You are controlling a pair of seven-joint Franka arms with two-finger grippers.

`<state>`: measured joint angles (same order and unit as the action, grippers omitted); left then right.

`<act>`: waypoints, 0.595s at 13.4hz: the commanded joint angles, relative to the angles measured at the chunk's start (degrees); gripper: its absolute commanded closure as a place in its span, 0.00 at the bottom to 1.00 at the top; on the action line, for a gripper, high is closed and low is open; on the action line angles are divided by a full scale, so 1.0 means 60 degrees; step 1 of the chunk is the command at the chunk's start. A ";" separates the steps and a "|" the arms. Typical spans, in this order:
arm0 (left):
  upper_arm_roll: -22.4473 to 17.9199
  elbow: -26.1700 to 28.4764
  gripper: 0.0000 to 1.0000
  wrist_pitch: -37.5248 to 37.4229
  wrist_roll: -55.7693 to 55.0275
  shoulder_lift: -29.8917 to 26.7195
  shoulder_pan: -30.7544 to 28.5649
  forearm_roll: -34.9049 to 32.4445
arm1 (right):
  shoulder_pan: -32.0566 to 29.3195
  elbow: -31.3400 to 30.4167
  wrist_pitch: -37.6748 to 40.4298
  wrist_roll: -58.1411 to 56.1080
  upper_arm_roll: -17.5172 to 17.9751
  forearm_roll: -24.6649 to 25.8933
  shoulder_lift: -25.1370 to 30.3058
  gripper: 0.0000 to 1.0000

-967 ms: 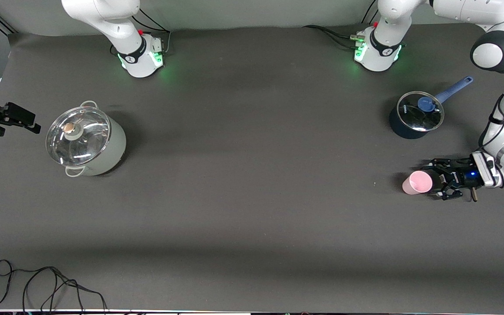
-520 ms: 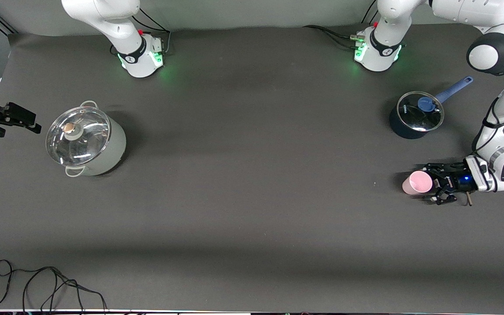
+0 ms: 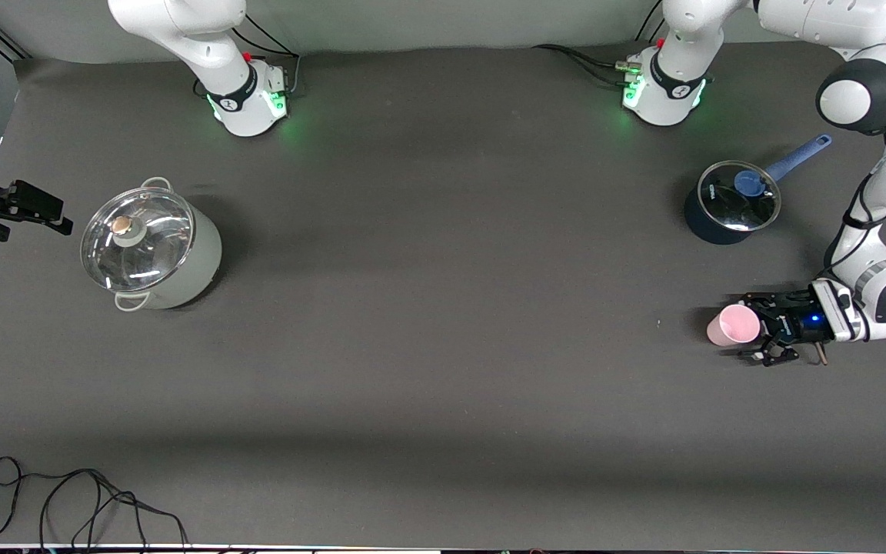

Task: Transfer pink cup from left to right arm
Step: 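Lift the pink cup with the left gripper and carry it toward the pot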

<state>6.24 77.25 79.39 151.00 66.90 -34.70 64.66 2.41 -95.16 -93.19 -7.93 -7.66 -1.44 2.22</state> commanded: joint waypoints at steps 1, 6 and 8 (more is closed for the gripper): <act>0.0014 -0.0161 0.05 0.0128 0.0366 0.0511 0.0378 0.0400 | 0.0024 0.0055 0.0063 -0.0216 -0.0043 0.0064 -0.0004 0.00; 0.0043 -0.0161 1.00 0.0084 0.0308 0.0511 0.0436 0.0386 | 0.0024 0.0055 0.0048 -0.0216 -0.0043 0.0064 -0.0019 0.00; 0.0072 -0.0161 1.00 -0.0047 0.0249 0.0452 0.0451 0.0357 | 0.0024 0.0055 0.0048 -0.0216 -0.0043 0.0064 -0.0019 0.00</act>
<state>6.25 77.26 79.68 151.01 66.92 -33.33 65.26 2.41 -95.16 -93.19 -7.96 -7.66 -1.44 2.19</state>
